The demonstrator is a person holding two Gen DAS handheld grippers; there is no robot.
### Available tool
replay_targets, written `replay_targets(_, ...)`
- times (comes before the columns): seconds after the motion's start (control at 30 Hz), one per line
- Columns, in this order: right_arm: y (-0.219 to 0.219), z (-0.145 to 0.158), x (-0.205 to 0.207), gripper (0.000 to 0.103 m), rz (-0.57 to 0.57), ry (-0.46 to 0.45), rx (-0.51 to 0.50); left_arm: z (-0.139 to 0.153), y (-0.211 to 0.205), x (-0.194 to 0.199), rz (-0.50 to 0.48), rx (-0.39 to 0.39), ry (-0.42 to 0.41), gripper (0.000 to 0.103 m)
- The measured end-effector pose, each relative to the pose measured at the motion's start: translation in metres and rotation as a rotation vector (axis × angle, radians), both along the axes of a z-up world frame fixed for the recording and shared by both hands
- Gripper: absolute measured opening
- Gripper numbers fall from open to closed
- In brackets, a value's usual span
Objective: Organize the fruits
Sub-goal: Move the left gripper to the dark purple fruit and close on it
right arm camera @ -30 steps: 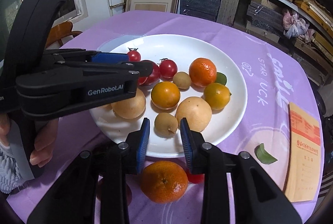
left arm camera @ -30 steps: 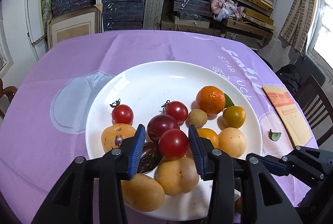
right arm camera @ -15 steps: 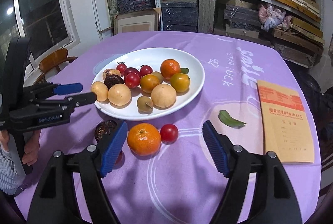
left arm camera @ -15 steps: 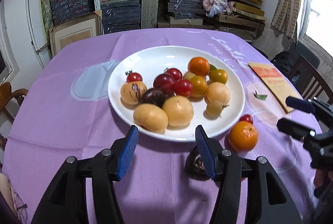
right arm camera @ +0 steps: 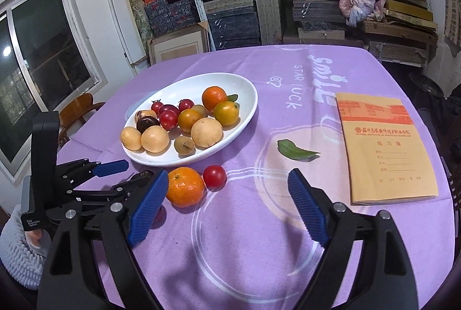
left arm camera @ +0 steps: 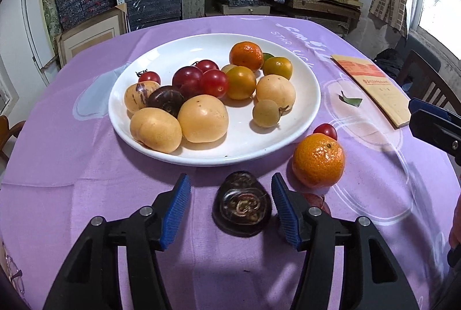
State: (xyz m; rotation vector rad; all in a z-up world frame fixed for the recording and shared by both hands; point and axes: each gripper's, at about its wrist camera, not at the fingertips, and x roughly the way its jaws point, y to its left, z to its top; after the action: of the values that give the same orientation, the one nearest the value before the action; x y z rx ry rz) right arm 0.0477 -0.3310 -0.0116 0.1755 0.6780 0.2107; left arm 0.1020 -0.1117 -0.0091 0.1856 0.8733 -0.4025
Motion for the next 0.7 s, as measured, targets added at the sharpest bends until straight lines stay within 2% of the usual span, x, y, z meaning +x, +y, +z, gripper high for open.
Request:
replay_targets(0.1, 0.002, -0.001, 0.002, 0.084, 0.001, 0.01, 0.001, -0.001, -0.004, 0.003, 0.002, -0.007, 0.02, 0.061)
replay_targets(0.17, 0.001, -0.001, 0.001, 0.084, 0.0, 0.012, 0.008, -0.001, -0.002, 0.003, 0.01, 0.005, 0.016, 0.071)
replay_targets(0.33, 0.001, -0.003, 0.003, 0.084, -0.001, 0.023, 0.018, -0.003, 0.022, 0.002, 0.031, 0.001, 0.051, 0.08)
replay_targets(0.43, 0.002, -0.004, 0.004, 0.085, 0.004, 0.03, 0.017, -0.004, 0.033, 0.004, 0.043, -0.034, 0.085, 0.08)
replay_targets(0.7, 0.003, -0.007, 0.006, 0.086, 0.006, 0.039, 0.02, -0.008, 0.015, 0.005, 0.035, 0.004, 0.048, 0.079)
